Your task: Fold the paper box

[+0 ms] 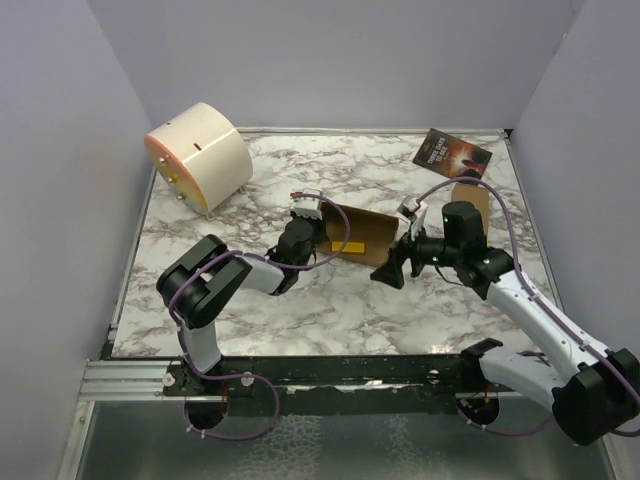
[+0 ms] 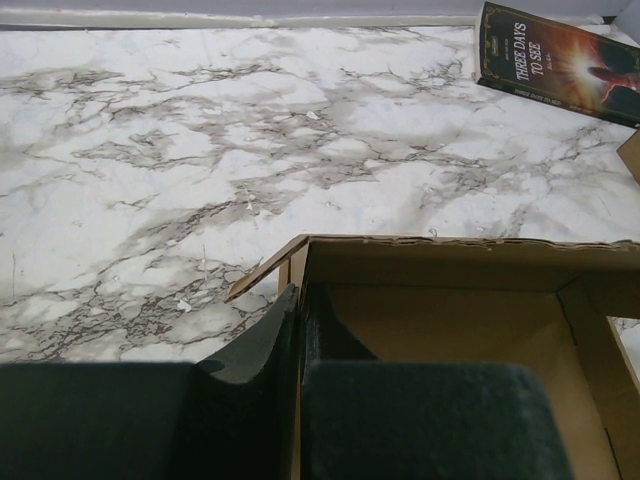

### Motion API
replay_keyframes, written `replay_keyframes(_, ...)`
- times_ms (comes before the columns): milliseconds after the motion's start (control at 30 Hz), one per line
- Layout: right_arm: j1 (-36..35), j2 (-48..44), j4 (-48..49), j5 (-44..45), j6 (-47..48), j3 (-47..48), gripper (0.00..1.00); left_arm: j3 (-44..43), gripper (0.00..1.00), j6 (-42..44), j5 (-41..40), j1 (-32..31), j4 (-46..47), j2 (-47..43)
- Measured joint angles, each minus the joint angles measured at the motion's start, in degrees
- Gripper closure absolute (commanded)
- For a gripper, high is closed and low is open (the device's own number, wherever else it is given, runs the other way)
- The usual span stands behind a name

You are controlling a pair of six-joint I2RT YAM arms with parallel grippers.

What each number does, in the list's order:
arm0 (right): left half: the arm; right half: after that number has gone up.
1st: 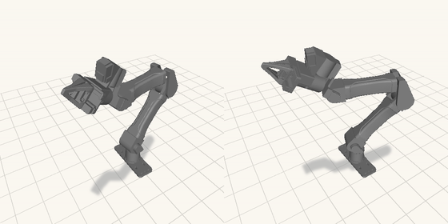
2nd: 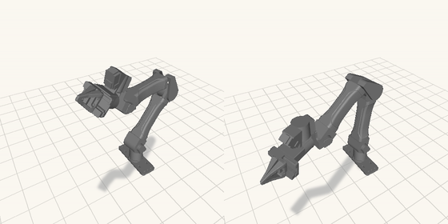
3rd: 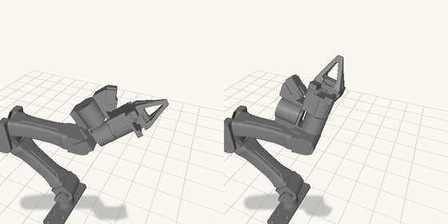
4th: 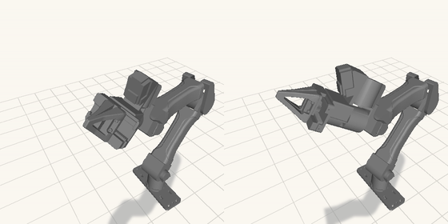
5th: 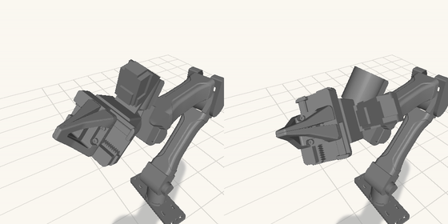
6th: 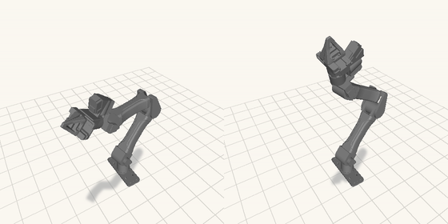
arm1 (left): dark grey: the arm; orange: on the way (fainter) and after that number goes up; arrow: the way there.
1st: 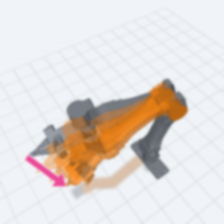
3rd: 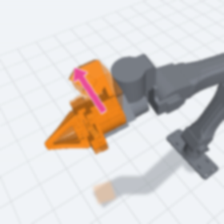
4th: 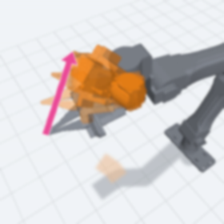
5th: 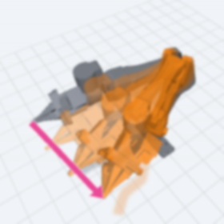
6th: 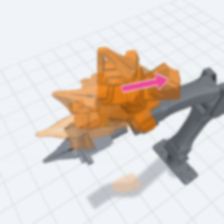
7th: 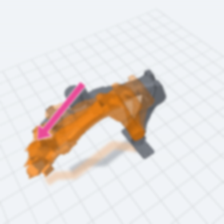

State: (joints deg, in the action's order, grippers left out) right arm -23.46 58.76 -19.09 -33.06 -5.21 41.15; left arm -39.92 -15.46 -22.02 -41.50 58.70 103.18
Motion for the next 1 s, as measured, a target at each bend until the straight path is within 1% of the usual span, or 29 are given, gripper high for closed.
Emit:
replay_keyframes(67, 0.02, -0.9, -3.34, -8.66, 5.62, 1.6, 0.0, 0.22, 1.0, 0.17, 0.09, 0.0, 0.24, 0.0)
replay_keyframes(167, -0.02, -0.48, -8.61, -17.64, 13.4, 6.34, 0.0, 0.42, 1.0, 0.42, 0.17, 0.0, 0.46, 0.0)
replay_keyframes(267, -0.07, 2.4, -15.43, -21.66, 22.6, 15.13, 0.0, 0.72, 1.0, 0.59, 0.22, 0.0, 0.85, 0.0)
replay_keyframes(367, -0.04, 5.88, -20.17, -22.05, 29.68, 23.32, 0.0, 0.87, 1.0, 0.66, 0.37, 0.0, 0.85, -0.11)
replay_keyframes(433, -0.07, 7.69, -21.24, -20.68, 33.53, 27.15, 0.03, 0.96, 1.0, 0.81, 0.57, 0.0, 0.76, -0.33)
replay_keyframes(500, -0.07, 8.85, -21.16, -17.9, 36.13, 28.5, 0.08, 1.07, 1.0, 0.83, 0.76, 0.0, 0.61, -0.55)
replay_keyframes(633, -0.07, 13.53, -19.91, -10.86, 41.44, 28.94, 0.25, 1.07, 1.0, 0.85, 0.98, 0.0, 0.46, -0.61)
replay_keyframes(733, -0.68, 17.38, -17.59, -5.46, 43.65, 28.3, 0.29, 1.07, 1.0, 0.85, 1.03, 0.0, 0.39, -0.63)
replay_keyframes(867, -1.36, 20.04, -14.51, 0.44, 45.09, 27.76, 0.32, 1.07, 1.0, 0.85, 1.05, 0.0, 0.39, -0.63)
replay_keyframes(1000, -1.62, 20.59, -11.45, 3.45, 46.34, 27.78, 0.41, 1.07, 1.0, 0.87, 1.07, 0.0, 0.39, -0.63)
